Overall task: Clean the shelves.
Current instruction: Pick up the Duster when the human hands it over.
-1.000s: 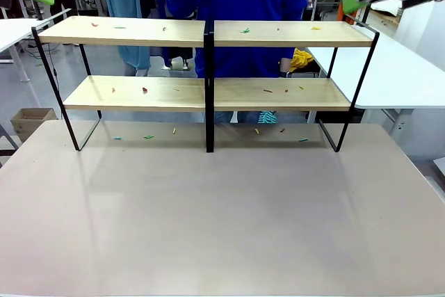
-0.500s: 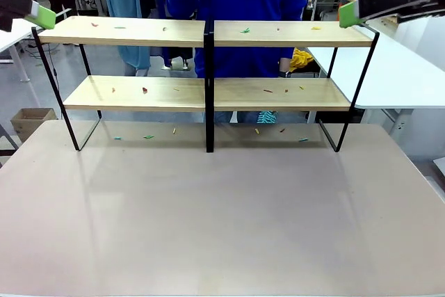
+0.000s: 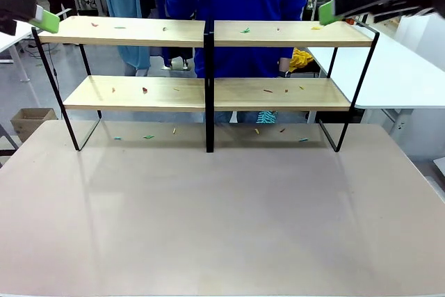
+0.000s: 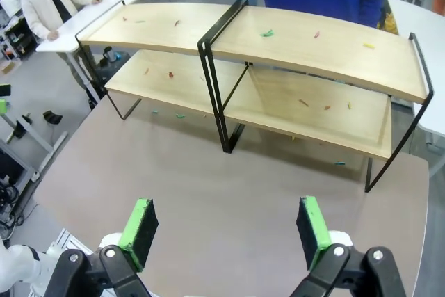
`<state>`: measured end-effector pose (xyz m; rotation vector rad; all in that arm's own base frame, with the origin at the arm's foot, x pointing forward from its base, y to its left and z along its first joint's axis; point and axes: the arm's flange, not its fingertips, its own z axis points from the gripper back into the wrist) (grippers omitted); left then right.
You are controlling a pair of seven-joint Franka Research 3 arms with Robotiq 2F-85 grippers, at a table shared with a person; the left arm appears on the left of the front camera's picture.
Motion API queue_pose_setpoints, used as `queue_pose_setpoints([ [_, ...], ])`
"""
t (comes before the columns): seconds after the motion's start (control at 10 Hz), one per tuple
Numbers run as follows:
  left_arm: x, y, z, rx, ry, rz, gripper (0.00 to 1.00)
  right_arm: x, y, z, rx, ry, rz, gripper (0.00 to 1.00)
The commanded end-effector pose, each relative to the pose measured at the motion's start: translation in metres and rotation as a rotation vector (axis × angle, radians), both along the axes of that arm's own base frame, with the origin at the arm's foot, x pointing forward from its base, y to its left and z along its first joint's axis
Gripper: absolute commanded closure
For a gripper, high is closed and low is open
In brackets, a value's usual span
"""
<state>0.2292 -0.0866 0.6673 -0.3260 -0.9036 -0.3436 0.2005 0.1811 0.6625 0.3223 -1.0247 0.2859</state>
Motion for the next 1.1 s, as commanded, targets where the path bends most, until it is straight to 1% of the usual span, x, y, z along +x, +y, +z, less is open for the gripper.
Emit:
queue_pose_setpoints([
  [0.0, 0.002, 0.003, 0.001, -0.001, -0.004, -0.024, 0.0, 0.015, 0.003, -0.013, 0.05, 0.02, -0.012, 0.0],
  [0.2, 0.005, 0.002, -0.001, 0.004, 0.003, -0.034, 0.0, 0.027, 0.002, -0.02, 0.041, 0.04, -0.086, 0.0],
  [0.3, 0.005, 0.002, -0.001, 0.008, 0.004, -0.039, 0.0, 0.031, 0.002, -0.023, 0.042, 0.046, -0.096, 0.0],
  [0.6, 0.007, 0.001, -0.002, 0.009, 0.007, -0.046, 0.0, 0.034, 0.004, -0.024, 0.046, 0.05, -0.09, 0.0],
  [0.8, 0.009, 0.001, -0.003, 0.007, 0.01, -0.06, 0.0, 0.036, 0.003, -0.026, 0.047, 0.051, -0.116, 0.0],
  [1.0, 0.01, 0.001, -0.003, 0.006, 0.012, -0.067, 0.0, 0.037, 0.004, -0.026, 0.043, 0.052, -0.109, 0.0],
])
